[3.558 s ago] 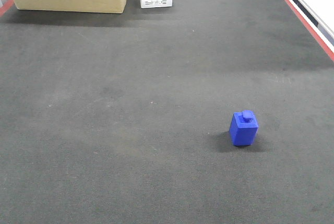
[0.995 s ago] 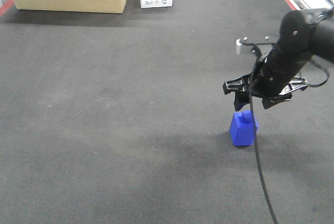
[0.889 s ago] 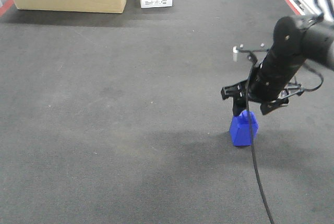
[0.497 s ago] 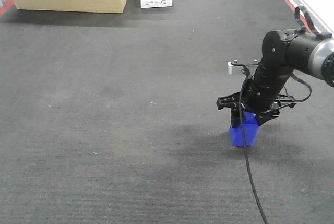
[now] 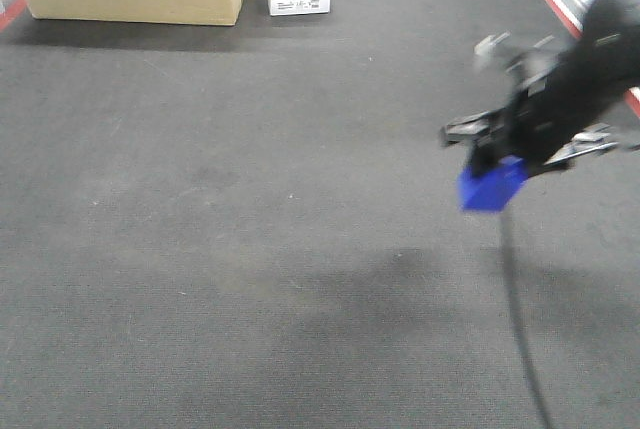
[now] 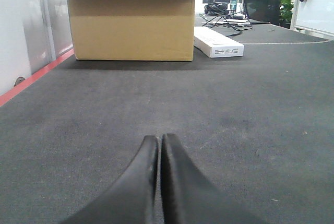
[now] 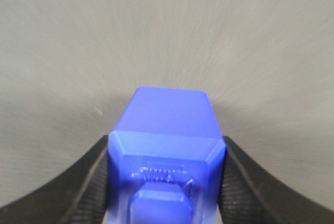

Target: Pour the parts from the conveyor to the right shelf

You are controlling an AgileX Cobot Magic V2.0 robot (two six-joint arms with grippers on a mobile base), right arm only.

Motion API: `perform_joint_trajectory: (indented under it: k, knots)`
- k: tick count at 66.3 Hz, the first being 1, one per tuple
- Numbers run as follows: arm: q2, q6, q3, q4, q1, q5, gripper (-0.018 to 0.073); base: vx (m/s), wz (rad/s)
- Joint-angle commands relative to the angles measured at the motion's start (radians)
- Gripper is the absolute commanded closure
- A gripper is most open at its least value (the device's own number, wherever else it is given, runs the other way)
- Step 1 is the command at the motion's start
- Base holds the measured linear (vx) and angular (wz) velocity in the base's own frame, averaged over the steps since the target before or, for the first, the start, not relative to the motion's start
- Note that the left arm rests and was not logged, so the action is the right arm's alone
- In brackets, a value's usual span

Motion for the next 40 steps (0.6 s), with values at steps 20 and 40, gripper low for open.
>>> perform_joint_trajectory:
  k: [20,40]
  knots:
    - [-0.538,-0.063,0.389,-0.036,-0.14,-0.264,0.0564,0.0,0.0]
    - [-0.909,-0.166,0.593,0.009,-0.14,-0.31,0.0564,0.0,0.0]
